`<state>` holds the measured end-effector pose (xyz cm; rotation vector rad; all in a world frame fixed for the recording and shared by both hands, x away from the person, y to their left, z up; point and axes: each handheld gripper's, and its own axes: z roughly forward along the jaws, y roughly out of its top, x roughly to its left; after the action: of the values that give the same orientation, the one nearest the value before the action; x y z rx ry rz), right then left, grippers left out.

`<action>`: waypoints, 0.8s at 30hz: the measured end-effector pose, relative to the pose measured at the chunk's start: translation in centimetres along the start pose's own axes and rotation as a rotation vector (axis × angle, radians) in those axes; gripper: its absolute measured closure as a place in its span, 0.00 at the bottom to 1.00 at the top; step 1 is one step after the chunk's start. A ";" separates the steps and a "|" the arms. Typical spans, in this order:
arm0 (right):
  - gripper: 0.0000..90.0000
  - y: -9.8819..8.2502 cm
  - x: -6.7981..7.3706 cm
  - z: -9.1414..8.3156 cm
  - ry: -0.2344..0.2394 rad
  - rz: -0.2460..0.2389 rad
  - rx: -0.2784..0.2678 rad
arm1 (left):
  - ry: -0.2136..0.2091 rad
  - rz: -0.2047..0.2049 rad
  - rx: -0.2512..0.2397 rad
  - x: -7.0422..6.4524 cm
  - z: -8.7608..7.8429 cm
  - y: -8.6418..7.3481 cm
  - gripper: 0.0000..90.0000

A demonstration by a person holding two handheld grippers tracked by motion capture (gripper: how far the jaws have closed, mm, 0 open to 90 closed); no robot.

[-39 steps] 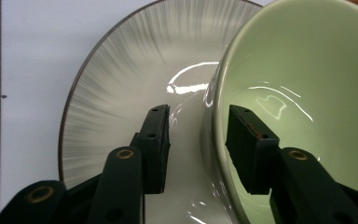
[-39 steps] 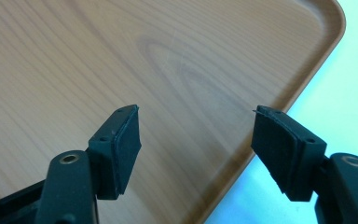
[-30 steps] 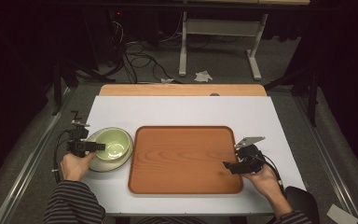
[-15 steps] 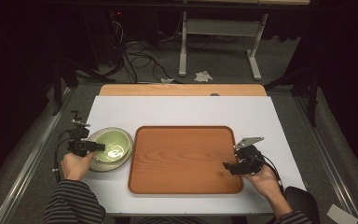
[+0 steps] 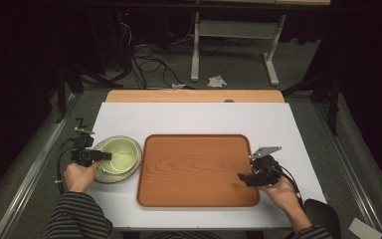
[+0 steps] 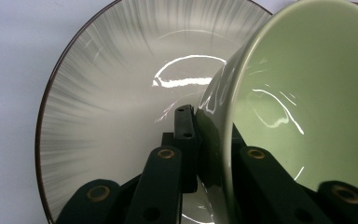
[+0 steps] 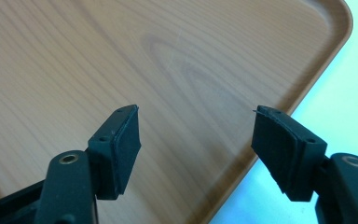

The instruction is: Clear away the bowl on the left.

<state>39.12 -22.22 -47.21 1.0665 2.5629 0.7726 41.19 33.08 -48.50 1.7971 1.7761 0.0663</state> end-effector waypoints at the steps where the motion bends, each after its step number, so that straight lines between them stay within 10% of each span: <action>1: 0.38 0.0 0.0 0.0 0.002 -0.002 -0.002 | -0.003 0.001 -0.003 0.0 -0.1 0.0 0.93; 24: 0.38 0.1 0.0 0.1 0.004 -0.005 0.002 | -0.038 0.027 -0.070 -0.7 -1.7 0.1 0.93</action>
<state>39.16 -22.14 -47.24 1.0606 2.5691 0.7716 40.48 33.07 -46.78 1.7612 1.7027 0.1038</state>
